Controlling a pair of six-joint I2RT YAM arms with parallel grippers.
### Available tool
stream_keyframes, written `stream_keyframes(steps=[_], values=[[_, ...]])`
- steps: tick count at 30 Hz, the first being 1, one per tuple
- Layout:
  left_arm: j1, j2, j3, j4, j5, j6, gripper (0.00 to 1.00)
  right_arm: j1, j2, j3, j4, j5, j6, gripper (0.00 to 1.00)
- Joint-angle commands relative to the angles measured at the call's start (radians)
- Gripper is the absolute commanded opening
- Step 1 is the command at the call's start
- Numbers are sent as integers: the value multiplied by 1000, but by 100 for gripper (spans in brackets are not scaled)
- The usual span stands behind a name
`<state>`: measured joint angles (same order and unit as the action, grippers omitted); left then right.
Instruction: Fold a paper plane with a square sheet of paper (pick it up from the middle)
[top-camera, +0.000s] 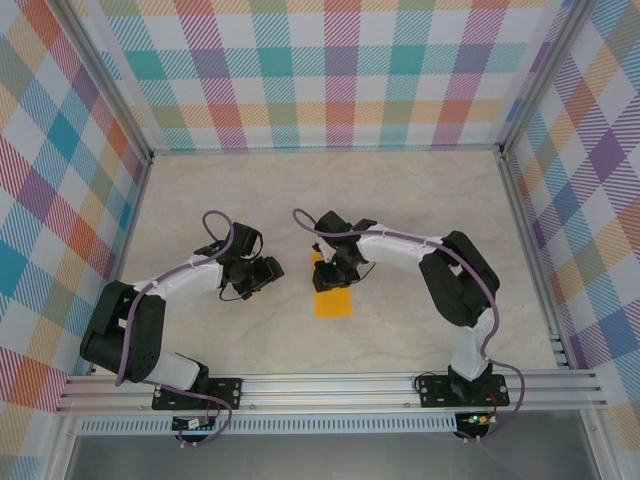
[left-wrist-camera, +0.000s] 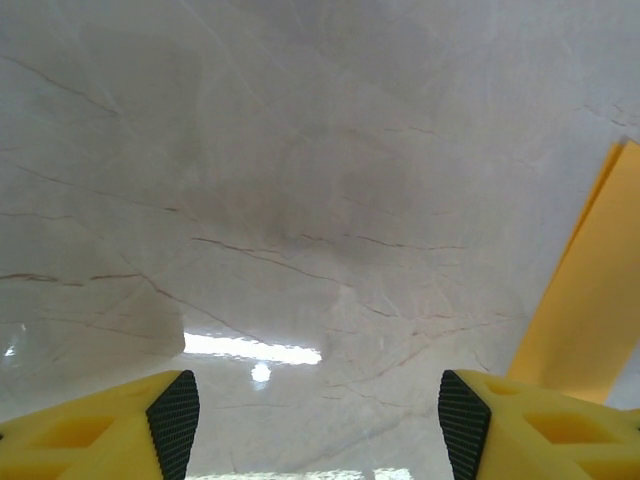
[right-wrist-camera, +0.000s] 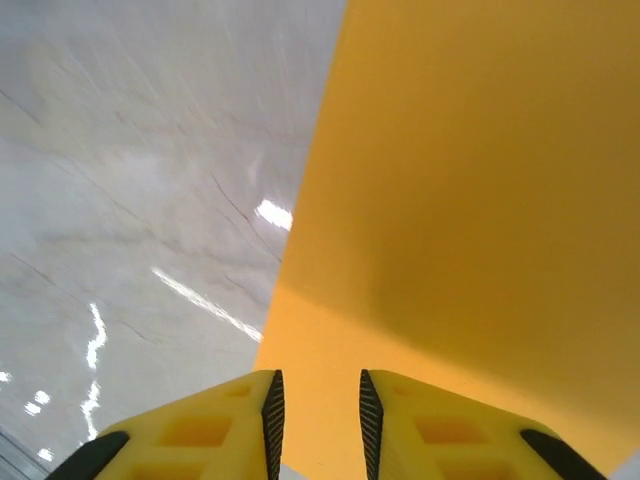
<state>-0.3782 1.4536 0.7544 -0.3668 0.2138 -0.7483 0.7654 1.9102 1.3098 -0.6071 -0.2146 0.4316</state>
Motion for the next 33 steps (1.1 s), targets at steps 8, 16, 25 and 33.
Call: stream_keyframes(steps=[8, 16, 25, 33], values=[[-81, -4, 16, 25, 104, -44, 71, -63, 7, 60, 46, 180, 201, 49], [-134, 17, 9, 58, 123, -76, 71, -63, 127, 118, 88, 72, 225, 46], [-181, 45, 13, 123, 175, -104, 70, -93, 169, 110, 64, 201, 363, 43], [-231, 81, 2, 205, 231, -172, 70, -130, 145, 30, 42, 262, 552, 42]])
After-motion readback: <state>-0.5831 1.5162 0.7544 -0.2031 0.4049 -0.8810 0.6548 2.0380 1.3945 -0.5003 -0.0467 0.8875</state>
